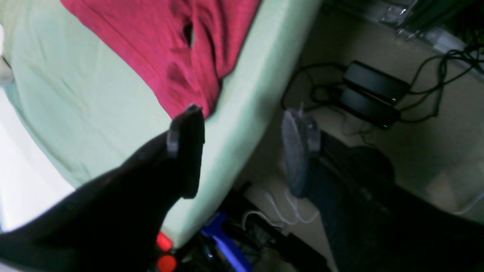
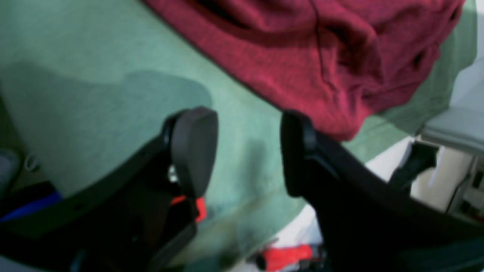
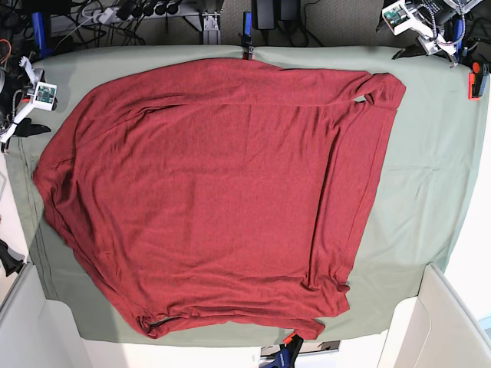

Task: Fold the T-shirt properly
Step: 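Move both grippers to the shirt's shoulder corners and pinch them, then lift the shirt corners with both grippers and drag them toward the hem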

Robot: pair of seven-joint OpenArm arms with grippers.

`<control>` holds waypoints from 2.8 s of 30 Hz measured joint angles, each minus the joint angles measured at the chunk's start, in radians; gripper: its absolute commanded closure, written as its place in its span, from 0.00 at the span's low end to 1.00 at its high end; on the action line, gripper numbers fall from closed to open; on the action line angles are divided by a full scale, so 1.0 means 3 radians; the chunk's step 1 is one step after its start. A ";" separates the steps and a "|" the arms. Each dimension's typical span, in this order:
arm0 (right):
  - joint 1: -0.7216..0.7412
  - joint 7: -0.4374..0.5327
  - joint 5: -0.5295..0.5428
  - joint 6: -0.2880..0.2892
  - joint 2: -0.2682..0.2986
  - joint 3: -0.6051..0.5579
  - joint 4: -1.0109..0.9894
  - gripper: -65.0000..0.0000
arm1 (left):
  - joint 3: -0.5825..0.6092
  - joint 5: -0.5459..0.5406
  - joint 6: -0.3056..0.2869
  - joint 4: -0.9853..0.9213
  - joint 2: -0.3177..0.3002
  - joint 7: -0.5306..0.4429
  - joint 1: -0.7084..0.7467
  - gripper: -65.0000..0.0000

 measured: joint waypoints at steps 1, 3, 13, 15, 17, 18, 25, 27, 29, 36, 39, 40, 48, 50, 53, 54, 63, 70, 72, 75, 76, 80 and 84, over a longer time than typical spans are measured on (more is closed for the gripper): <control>0.0081 0.0000 -0.0046 0.0001 -0.0011 -0.0100 -0.0032 0.52 | 0.0000 0.0038 0.0000 0.0000 0.0000 -0.0083 0.0000 0.44; 0.0252 0.0001 -0.0074 -0.0001 -0.0060 -0.0284 -0.0095 0.52 | 0.0000 0.0086 -0.0001 0.0000 0.0000 -0.0211 -0.0001 0.44; 0.1016 0.0209 0.0027 -0.0061 -0.0275 -0.0866 -0.0580 0.52 | 0.0003 0.0235 0.0000 -0.0037 -0.0076 -0.0262 -0.0191 0.44; 0.1096 0.0238 0.0051 -0.0061 -0.0309 -0.0871 -0.0669 0.52 | 0.0034 0.0243 0.0000 -0.0086 -0.0136 -0.0257 -0.0280 0.44; 0.1136 0.0237 0.0051 -0.0062 -0.0314 -0.0876 -0.0708 0.52 | 0.0093 0.0276 0.0001 -0.0108 -0.0202 -0.0276 -0.0333 0.44; 0.1161 0.0238 0.0061 -0.0061 -0.0314 -0.0877 -0.0722 0.52 | 0.0148 0.0337 0.0000 -0.0125 -0.0245 -0.0299 -0.0361 0.44; 0.1170 0.0192 0.0090 -0.0062 -0.0314 -0.0880 -0.0730 0.52 | 0.0730 0.0683 0.0111 -0.0426 -0.0384 -0.0376 -0.0752 0.44; 0.1170 0.0128 0.0099 -0.0062 -0.0314 -0.0880 -0.0730 0.52 | 0.0862 0.0692 0.0111 -0.0599 -0.0381 -0.0367 -0.0941 0.44; 0.1170 0.0095 0.0098 -0.0062 -0.0315 -0.0880 -0.0730 0.52 | 0.1012 0.0804 0.0113 -0.0739 -0.0395 -0.0387 -0.1128 0.44; 0.1170 0.0090 0.0095 -0.0062 -0.0314 -0.0882 -0.0730 0.52 | 0.1344 0.0884 0.0135 -0.1144 -0.0512 -0.0399 -0.1572 0.44; 0.1170 0.0089 0.0099 -0.0064 -0.0314 -0.0882 -0.0730 0.52 | 0.1409 0.0867 0.0140 -0.1277 -0.0515 -0.0453 -0.1732 0.44; 0.1170 0.0090 0.0099 -0.0062 -0.0314 -0.0882 -0.0730 0.52 | 0.1425 0.0866 0.0140 -0.1321 -0.0515 -0.0478 -0.1787 0.44; 0.1169 0.0076 0.0086 -0.0061 -0.0315 -0.0885 -0.0730 0.74 | 0.1579 0.0932 0.0095 -0.1512 -0.0516 -0.0539 -0.1999 0.60; 0.1169 0.0013 0.0061 -0.0061 -0.0324 -0.0890 -0.0740 0.97 | 0.1587 0.0942 -0.0009 -0.1517 -0.0515 -0.0540 -0.1998 0.83; 0.1169 -0.0060 0.0051 -0.0062 -0.0326 -0.0893 -0.0741 1.00 | 0.1591 0.0941 -0.0103 -0.1522 -0.0515 -0.0538 -0.1998 1.00; 0.1169 -0.0100 0.0066 -0.0062 -0.0331 -0.0893 -0.0738 1.00 | 0.1591 0.0941 -0.0116 -0.1522 -0.0515 -0.0535 -0.1998 1.00; 0.1169 -0.0270 0.0175 -0.0065 -0.0318 -0.0891 -0.0717 1.00 | 0.1522 0.0843 -0.0266 -0.1152 -0.0610 -0.0139 -0.1864 1.00; 0.1123 -0.0375 0.0615 0.0116 -0.0268 -0.0575 -0.0669 1.00 | 0.0821 0.0590 -0.0373 -0.0879 -0.0662 -0.0380 -0.1459 1.00; 0.1123 -0.0437 0.0731 0.0276 -0.0266 -0.0436 -0.0647 1.00 | 0.0650 0.0529 -0.0465 -0.0847 -0.0662 -0.0478 -0.1433 1.00; 0.1129 -0.0618 0.0771 0.0305 -0.0235 -0.0282 -0.0657 1.00 | 0.0484 0.0505 -0.0458 -0.0835 -0.0666 -0.0535 -0.1436 1.00; 0.1133 -0.0604 0.0790 0.0301 -0.0206 -0.0247 -0.0659 1.00 | 0.0455 0.0504 -0.0434 -0.0834 -0.0717 -0.0535 -0.1445 1.00; 0.1133 -0.0589 0.0814 0.0301 -0.0215 -0.0206 -0.0655 1.00 | 0.0451 0.0427 -0.0416 -0.0823 -0.0779 -0.0636 -0.1478 1.00; 0.1170 -0.0593 0.0811 0.0303 -0.0224 -0.0209 -0.0655 1.00 | 0.0463 0.0426 -0.0398 -0.0829 -0.0765 -0.0628 -0.1456 1.00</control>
